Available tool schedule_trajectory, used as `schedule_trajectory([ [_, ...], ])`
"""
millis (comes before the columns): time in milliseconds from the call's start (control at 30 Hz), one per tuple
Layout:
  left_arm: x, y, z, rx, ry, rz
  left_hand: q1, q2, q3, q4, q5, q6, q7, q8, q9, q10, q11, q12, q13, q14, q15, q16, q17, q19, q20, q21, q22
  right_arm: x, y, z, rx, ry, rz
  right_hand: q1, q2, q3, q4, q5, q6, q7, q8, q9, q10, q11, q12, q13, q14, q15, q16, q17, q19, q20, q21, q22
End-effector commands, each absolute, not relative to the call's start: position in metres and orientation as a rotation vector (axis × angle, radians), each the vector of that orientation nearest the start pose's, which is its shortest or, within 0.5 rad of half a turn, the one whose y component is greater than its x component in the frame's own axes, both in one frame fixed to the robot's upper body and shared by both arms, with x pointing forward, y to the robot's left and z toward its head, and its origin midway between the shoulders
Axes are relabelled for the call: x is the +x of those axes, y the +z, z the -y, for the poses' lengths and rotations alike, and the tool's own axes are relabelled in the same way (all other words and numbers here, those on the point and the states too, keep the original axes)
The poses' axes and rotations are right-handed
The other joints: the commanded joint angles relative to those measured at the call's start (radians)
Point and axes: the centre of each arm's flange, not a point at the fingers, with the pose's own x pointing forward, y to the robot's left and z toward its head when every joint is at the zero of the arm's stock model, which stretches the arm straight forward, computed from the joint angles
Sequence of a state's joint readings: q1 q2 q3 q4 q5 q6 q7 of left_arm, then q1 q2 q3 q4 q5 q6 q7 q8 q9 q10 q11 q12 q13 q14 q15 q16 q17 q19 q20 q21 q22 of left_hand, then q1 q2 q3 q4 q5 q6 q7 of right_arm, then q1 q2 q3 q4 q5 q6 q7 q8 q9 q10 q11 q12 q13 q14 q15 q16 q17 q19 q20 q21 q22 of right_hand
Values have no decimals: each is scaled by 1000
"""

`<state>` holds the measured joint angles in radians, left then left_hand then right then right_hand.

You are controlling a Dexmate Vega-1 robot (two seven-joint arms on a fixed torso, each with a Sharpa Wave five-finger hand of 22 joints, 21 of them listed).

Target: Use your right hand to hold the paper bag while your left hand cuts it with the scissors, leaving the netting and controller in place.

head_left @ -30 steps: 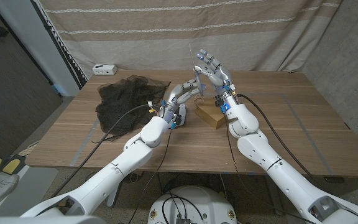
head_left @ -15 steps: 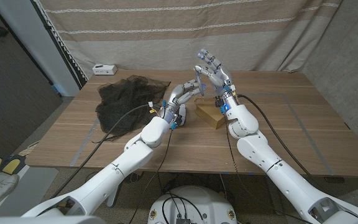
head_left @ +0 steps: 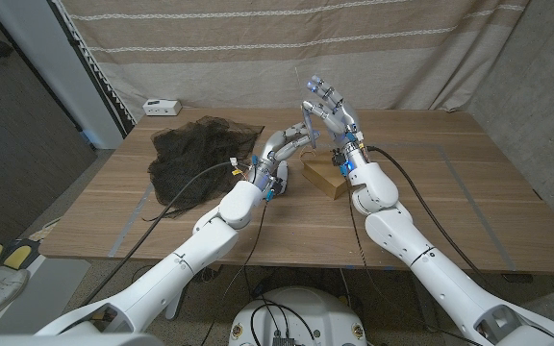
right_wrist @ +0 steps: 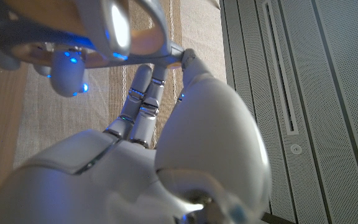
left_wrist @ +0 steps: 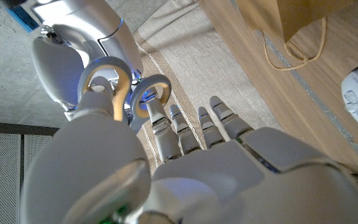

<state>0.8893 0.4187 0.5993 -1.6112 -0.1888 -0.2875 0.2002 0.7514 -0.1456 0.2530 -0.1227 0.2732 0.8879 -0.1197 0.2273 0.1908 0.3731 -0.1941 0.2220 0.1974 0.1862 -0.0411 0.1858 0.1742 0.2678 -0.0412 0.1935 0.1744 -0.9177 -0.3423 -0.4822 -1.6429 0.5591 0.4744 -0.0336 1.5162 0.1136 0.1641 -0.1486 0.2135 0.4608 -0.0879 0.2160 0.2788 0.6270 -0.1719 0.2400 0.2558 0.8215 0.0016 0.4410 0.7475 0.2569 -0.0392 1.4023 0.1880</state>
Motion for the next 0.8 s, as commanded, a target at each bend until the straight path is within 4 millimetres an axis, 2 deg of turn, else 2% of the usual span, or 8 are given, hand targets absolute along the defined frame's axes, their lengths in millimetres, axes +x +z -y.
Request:
schedule_trajectory([
  [33, 575, -19, -100, 248, -352, 811, -6, -2, -4, -2, -1, 12, 5, 3, 4, 8, 0, -1, 5, 10, -167, 3, 6, 10, -129, 7, 5, 549, 33, 125, 198, 469, 959, 17, 7, 5, 0, 7, 7, -4, 6, 1, 6, -8, -2, 0, 94, -245, 10, 6, -7, -149, 6, 1],
  [167, 574, -18, -99, 246, -349, 811, -3, 1, -3, -2, 0, 16, 4, 3, 4, 10, -1, 0, 5, 11, -168, 3, 6, 11, -131, 7, 5, 547, 32, 124, 199, 468, 965, 17, 6, 5, 0, 7, 7, -4, 6, 1, 8, -10, -2, 0, 93, -245, 10, 6, -7, -149, 6, 0],
  [300, 574, -18, -99, 241, -345, 812, 5, 9, 1, -5, 1, 27, 4, 5, 4, 16, -2, 2, 5, 17, -169, 5, 6, 14, -131, 8, 5, 546, 31, 121, 202, 473, 966, 19, 7, 5, 0, 8, 20, -19, 10, 1, 21, -16, 2, 0, 91, -245, 8, 2, -7, -151, 9, 0],
  [800, 570, -18, -94, 236, -326, 823, 24, 23, 9, -11, 2, 36, 8, 3, 5, 26, -4, 3, 5, 27, -169, 5, 5, 21, -131, 9, 5, 542, 27, 123, 217, 441, 974, 32, 5, 7, -6, 10, 21, -26, 9, 1, 22, -25, 1, 0, 91, -244, 12, 7, -12, -154, 5, -3],
])
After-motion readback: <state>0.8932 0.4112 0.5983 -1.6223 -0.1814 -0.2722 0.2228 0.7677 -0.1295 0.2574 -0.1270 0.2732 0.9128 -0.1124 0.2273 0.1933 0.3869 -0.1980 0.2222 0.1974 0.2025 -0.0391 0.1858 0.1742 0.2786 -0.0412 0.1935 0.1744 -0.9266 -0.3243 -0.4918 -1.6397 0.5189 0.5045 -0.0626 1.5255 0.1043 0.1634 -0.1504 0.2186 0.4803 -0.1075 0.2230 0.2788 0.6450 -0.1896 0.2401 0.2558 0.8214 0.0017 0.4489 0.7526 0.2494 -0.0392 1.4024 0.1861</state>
